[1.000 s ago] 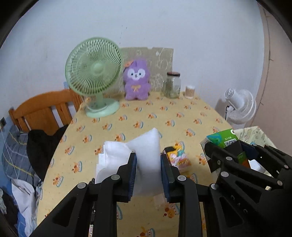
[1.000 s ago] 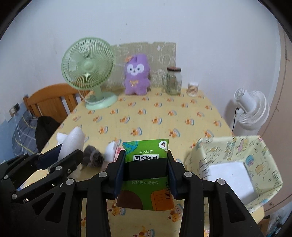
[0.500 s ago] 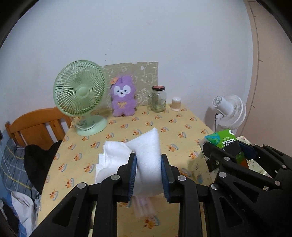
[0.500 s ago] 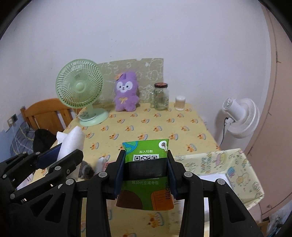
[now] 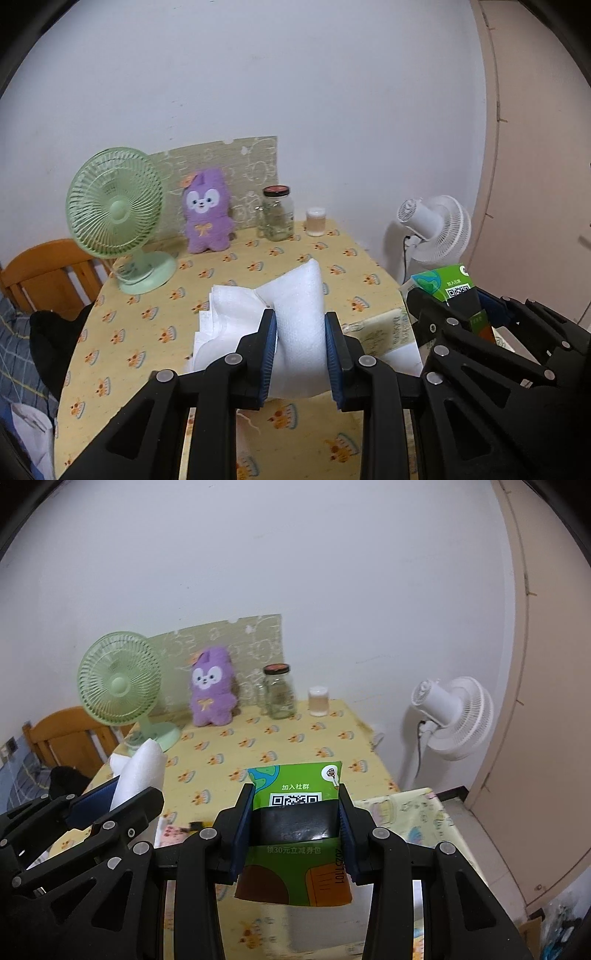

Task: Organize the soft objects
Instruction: 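Carry the white cloth and green pack into the patterned box, releasing both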

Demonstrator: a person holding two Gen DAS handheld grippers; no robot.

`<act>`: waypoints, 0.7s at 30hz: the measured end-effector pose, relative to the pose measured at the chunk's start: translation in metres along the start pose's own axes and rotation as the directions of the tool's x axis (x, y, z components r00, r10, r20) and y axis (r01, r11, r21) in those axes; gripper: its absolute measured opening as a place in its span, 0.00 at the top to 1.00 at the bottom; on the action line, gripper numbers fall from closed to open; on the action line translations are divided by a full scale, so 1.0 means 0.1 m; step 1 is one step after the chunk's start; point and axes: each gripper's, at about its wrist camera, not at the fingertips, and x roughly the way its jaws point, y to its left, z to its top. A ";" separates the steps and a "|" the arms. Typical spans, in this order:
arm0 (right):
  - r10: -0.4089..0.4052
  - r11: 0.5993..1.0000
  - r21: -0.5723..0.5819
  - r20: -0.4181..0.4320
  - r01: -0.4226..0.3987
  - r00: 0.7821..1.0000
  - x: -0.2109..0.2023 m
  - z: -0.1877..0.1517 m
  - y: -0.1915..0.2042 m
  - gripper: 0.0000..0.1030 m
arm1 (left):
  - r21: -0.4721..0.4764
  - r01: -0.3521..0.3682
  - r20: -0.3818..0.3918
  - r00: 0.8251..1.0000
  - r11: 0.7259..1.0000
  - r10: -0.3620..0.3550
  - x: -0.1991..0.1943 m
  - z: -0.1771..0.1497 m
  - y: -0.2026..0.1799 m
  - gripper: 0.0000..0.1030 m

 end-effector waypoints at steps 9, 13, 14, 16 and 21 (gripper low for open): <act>-0.048 0.999 -0.002 0.022 0.048 0.999 0.00 0.00 -0.35 0.58 | 0.022 0.044 -0.008 0.999 0.999 -0.044 0.13 0.06 -0.29 0.76; -0.051 0.999 0.017 0.019 0.050 0.999 0.02 0.01 -0.50 0.58 | 0.057 0.051 -0.013 0.999 0.997 -0.050 0.19 0.07 -0.45 0.75; -0.056 0.998 0.020 0.022 0.055 0.998 0.02 0.00 -0.53 0.58 | 0.061 0.057 -0.017 0.998 0.997 -0.056 0.21 0.06 -0.48 0.75; -0.066 0.997 0.032 0.022 0.065 0.998 0.02 0.01 -0.61 0.58 | 0.064 0.068 -0.027 0.997 0.996 -0.066 0.25 0.06 -0.55 0.75; -0.083 0.995 0.056 0.008 0.082 0.997 0.05 0.00 -0.78 0.58 | 0.073 0.098 -0.056 0.994 0.992 -0.094 0.36 0.03 -0.71 0.74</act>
